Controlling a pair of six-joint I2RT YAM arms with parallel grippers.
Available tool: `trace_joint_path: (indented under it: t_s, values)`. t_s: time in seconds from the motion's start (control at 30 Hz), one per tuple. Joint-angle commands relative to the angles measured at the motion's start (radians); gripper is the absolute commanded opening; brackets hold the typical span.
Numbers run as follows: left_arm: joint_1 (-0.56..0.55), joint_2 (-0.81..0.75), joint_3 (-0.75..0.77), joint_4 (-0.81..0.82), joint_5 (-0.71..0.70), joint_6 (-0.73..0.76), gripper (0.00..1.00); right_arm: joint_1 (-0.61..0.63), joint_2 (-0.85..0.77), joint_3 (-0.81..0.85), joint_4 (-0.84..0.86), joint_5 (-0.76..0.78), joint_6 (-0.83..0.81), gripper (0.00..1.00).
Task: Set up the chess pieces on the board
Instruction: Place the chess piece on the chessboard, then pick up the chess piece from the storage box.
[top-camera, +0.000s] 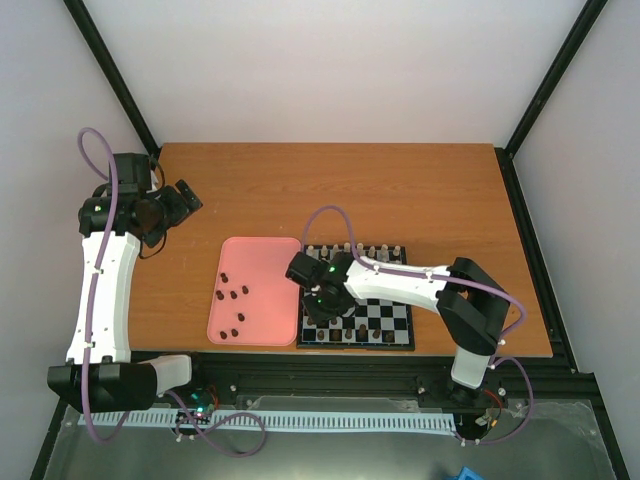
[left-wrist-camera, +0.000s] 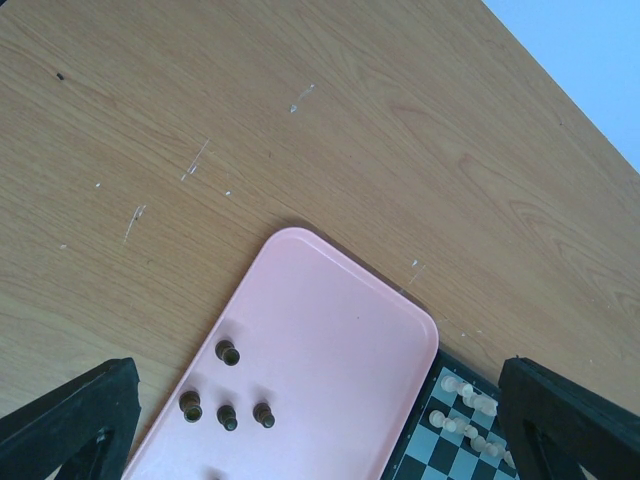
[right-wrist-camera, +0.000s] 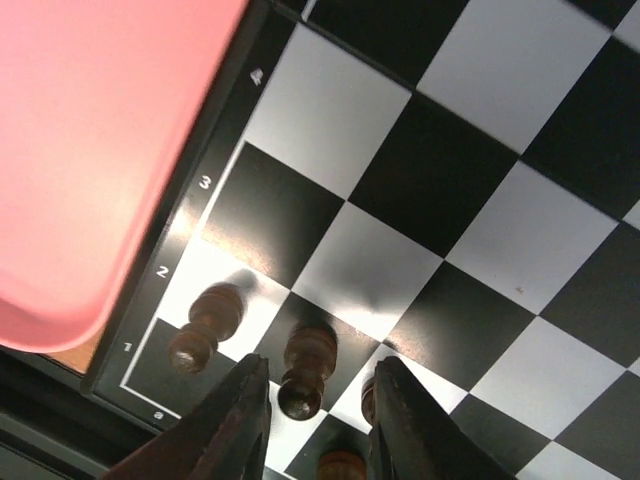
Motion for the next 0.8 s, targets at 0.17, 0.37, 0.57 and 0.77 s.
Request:
trace_joint_path:
  t_s: [0.17, 0.37, 0.57, 0.77]
  values:
    - [0.005, 0.002, 0.011, 0.015, 0.008, 0.023, 1.00, 0.004, -0.018, 0.172, -0.050, 0.061, -0.032, 0.41]
    - [0.005, 0.000, 0.015, 0.013, 0.007, 0.023, 1.00, 0.015, 0.146, 0.361, -0.014, -0.019, -0.103, 0.44]
    - [0.006, 0.004, 0.025, 0.011, 0.005, 0.020, 1.00, 0.017, 0.370, 0.648, -0.009, -0.058, -0.149, 0.49]
    - [0.006, -0.003, 0.028, 0.005, -0.003, 0.023, 1.00, 0.016, 0.516, 0.782, 0.008, -0.111, -0.178, 0.49]
